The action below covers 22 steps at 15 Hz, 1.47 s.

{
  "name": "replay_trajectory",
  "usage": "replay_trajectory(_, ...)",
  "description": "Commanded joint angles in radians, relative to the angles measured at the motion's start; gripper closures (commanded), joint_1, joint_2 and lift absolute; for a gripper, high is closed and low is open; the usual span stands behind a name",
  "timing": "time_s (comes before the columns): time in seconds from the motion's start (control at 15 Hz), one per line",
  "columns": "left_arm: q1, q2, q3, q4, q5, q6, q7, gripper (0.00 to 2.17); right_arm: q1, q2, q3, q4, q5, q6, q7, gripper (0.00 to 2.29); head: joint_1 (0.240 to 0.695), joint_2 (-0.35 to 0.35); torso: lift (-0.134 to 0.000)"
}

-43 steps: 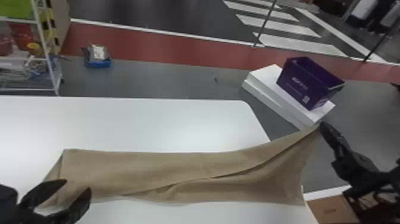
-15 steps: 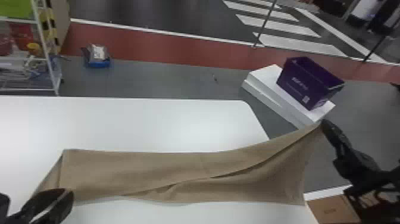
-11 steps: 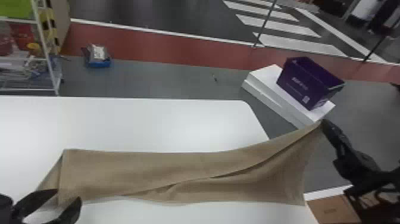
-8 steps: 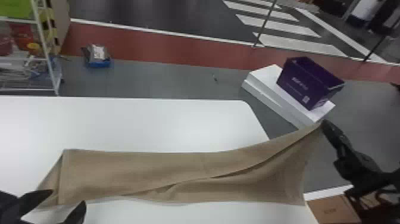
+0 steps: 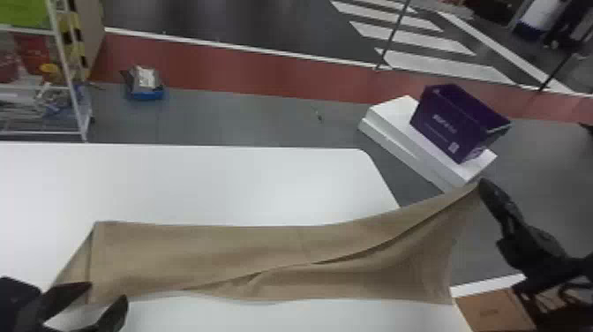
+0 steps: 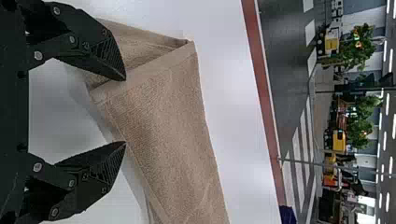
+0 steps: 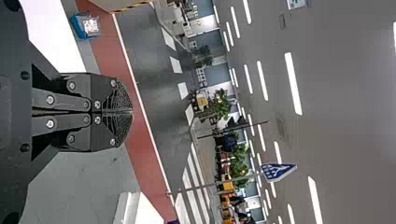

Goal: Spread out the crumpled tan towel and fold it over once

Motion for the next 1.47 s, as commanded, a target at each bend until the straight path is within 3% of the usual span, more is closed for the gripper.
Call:
replay_trajectory(0.0, -0.008, -0.001, -0.004, 0.015, -0.006, 0.004, 0.005, 0.52, 0.000, 0.001, -0.004, 0.001, -0.001, -0.001, 0.001, 1.77, 0.695, -0.350, -0.124)
replay_trajectory(0.13, -0.005, 0.001, -0.004, 0.008, -0.005, 0.004, 0.005, 0.52, 0.000, 0.001, -0.004, 0.001, -0.001, -0.001, 0.001, 1.77, 0.695, -0.350, -0.124)
replay_trajectory(0.27, 0.001, 0.001, -0.004, -0.009, -0.002, 0.001, 0.006, 0.82, 0.000, 0.001, -0.004, 0.001, -0.001, -0.004, 0.001, 1.77, 0.695, -0.350, -0.124)
replay_trajectory(0.6, 0.003, 0.002, -0.002, -0.015, -0.003, 0.001, 0.006, 0.89, 0.000, 0.001, -0.004, 0.001, -0.001, -0.004, 0.001, 1.77, 0.695, -0.350, -0.124)
replay_trajectory(0.8, 0.004, 0.002, -0.005, -0.015, -0.005, 0.004, 0.012, 0.85, -0.002, 0.001, -0.004, 0.002, -0.003, -0.004, 0.001, 1.77, 0.695, -0.350, -0.124)
replay_trajectory(0.87, 0.009, 0.002, -0.005, -0.022, -0.003, 0.004, 0.020, 0.42, -0.002, 0.001, -0.004, 0.002, -0.003, -0.004, 0.001, 1.77, 0.695, -0.350, -0.124)
replay_trajectory(0.93, 0.014, 0.004, -0.005, -0.029, 0.001, 0.004, 0.018, 0.30, -0.002, 0.001, -0.004, 0.002, -0.003, -0.001, 0.001, 1.77, 0.695, -0.350, -0.124)
replay_trajectory(1.4, 0.012, 0.002, -0.019, -0.023, -0.003, 0.001, 0.012, 0.52, 0.000, 0.001, -0.004, 0.001, -0.007, -0.004, 0.004, 1.77, 0.695, -0.350, -0.124)
